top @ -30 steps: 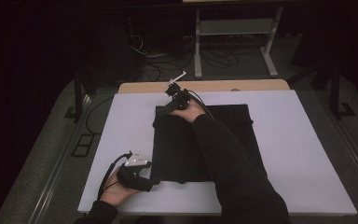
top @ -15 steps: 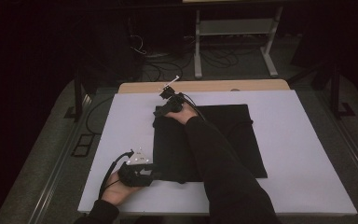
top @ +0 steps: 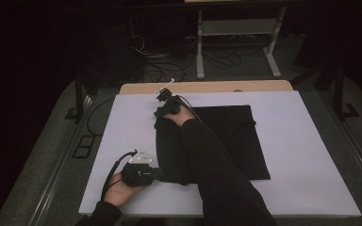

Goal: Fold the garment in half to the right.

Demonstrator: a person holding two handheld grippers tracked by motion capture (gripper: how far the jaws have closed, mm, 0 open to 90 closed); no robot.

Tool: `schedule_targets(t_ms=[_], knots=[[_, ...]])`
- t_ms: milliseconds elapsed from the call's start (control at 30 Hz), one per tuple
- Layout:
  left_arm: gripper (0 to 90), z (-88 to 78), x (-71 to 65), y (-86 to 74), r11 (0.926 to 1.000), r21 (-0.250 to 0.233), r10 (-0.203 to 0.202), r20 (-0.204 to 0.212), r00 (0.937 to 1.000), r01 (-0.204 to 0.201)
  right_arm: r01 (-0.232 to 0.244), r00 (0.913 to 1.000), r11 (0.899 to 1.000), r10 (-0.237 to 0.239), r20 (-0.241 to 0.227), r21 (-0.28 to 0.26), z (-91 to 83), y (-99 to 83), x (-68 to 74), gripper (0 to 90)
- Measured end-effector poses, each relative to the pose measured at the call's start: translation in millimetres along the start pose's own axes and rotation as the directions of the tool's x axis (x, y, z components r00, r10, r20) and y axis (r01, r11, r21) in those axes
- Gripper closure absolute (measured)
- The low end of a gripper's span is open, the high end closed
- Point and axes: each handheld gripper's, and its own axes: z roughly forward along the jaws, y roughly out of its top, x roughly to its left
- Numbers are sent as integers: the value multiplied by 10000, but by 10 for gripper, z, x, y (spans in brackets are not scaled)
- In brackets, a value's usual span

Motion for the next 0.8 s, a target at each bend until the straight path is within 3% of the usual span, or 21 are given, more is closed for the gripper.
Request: schedule_targets(t_ms=[300, 433, 800], knots=[[807, 3, 2, 25, 9999, -100, -92, 199, 9998, 94, 130, 9996, 9999, -130, 238, -12, -56, 12, 23, 667], [818, -2, 5, 37, 9997, -175, -138, 274, 9995, 143, 239, 9995, 9997, -240, 228, 68, -119, 22, 15, 797], [828, -23, -49, 99, 9980, -593, -188, 429, 9989, 213, 274, 9996, 9996, -275, -53, -58, -400, 44, -12, 844]])
